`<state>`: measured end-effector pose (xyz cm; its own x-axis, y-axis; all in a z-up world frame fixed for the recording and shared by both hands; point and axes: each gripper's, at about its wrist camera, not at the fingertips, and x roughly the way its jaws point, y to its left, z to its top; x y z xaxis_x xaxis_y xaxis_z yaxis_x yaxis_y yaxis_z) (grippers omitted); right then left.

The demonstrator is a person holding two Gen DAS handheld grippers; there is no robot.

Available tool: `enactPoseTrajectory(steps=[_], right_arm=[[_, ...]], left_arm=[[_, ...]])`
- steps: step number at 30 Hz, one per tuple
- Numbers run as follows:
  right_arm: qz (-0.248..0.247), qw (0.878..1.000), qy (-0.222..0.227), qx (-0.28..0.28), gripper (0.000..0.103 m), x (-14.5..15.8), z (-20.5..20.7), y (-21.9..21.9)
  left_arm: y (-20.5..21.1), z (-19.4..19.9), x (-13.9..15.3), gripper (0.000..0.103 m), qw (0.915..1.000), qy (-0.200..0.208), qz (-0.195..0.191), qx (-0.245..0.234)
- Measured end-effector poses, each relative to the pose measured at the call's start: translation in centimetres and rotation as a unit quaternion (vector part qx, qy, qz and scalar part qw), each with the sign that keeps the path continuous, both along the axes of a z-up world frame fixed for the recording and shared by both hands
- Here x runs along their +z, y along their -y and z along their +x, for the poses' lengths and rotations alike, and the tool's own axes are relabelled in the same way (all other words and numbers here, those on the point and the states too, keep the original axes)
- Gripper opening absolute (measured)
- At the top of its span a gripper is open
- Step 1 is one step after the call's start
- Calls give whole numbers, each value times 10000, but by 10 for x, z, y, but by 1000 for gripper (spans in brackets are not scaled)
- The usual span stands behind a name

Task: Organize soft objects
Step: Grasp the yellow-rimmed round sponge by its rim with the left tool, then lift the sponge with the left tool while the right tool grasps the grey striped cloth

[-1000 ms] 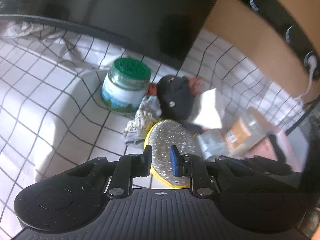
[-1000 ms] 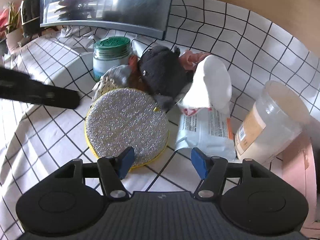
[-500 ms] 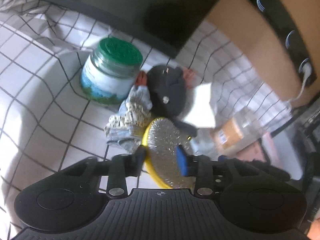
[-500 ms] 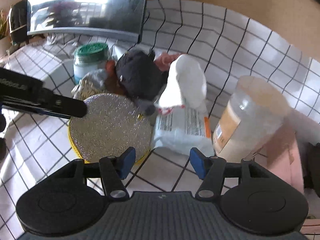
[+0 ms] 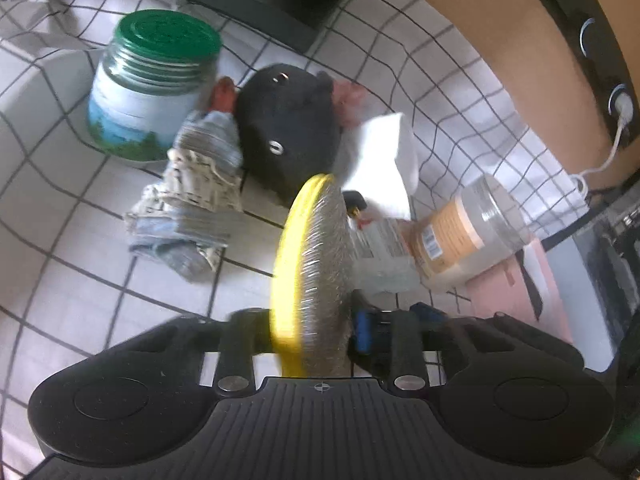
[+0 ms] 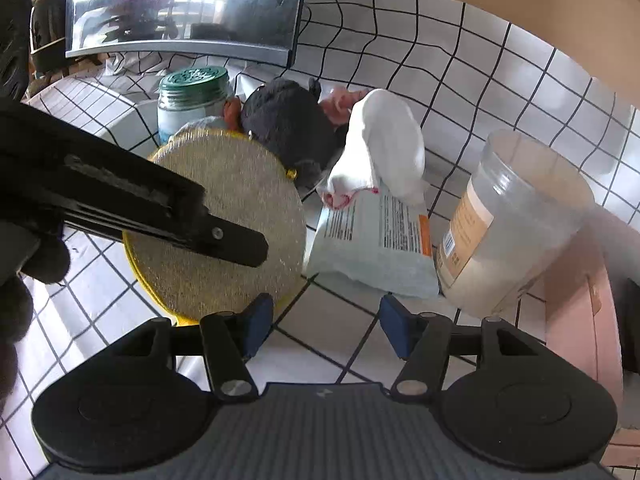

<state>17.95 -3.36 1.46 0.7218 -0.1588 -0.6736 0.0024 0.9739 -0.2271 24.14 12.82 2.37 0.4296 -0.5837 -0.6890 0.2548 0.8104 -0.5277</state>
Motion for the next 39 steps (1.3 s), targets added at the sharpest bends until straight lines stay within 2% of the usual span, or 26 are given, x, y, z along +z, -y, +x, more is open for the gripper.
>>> enactPoseTrajectory(steps=[2, 5, 7, 10, 12, 15, 18, 22, 27, 29, 31, 32, 33, 35, 39], right_arm=[[-4, 10000, 4, 19, 61, 0, -3, 1], [133, 9999, 83, 40, 61, 6, -9, 3], [171, 9997, 181, 59, 64, 13, -12, 4], [167, 9992, 352, 59, 75, 23, -13, 4], [165, 9991, 377, 133, 75, 28, -9, 1], [276, 9985, 337, 320, 76, 33, 3, -10], [355, 9973, 328, 548, 77, 34, 20, -28], [239, 9955, 338, 853, 79, 28, 45, -60], [98, 9949, 207, 987, 79, 11, 87, -92], [24, 9955, 119, 941, 70, 4, 102, -97], [-90, 9965, 10, 828, 29, 2, 110, -96], [-56, 9970, -23, 772, 24, 5, 111, -93], [114, 9969, -56, 778, 11, 12, 108, -88], [285, 9964, -38, 801, 9, 29, 97, -79], [351, 9949, 389, 861, 8, 85, 65, -63]], left_arm=[[2, -4, 1, 18, 10000, -19, -54, 35], [-2, -10, 6, 18, 9998, -91, -105, 136], [-9, -18, 13, 18, 9996, 91, -112, 253], [-31, -32, 26, 17, 9980, 303, -274, 487], [-50, -42, 37, 17, 9961, 478, -227, 702], [-85, -55, 50, 17, 9915, 688, -81, 1098], [-124, -67, 57, 17, 9835, 812, 74, 1614], [-166, -76, 60, 17, 9734, 801, 207, 2137], [-183, -80, 57, 17, 9714, 718, 339, 2238], [-186, -77, 54, 17, 9729, 704, 377, 2170], [-187, -71, 53, 17, 9741, 699, 438, 2107], [-187, -67, 53, 17, 9748, 723, 447, 2063], [-189, -65, 54, 17, 9757, 758, 445, 2007], [-187, -57, 58, 17, 9776, 856, 451, 1870], [-173, -24, 79, 17, 9790, 1206, 381, 1597]])
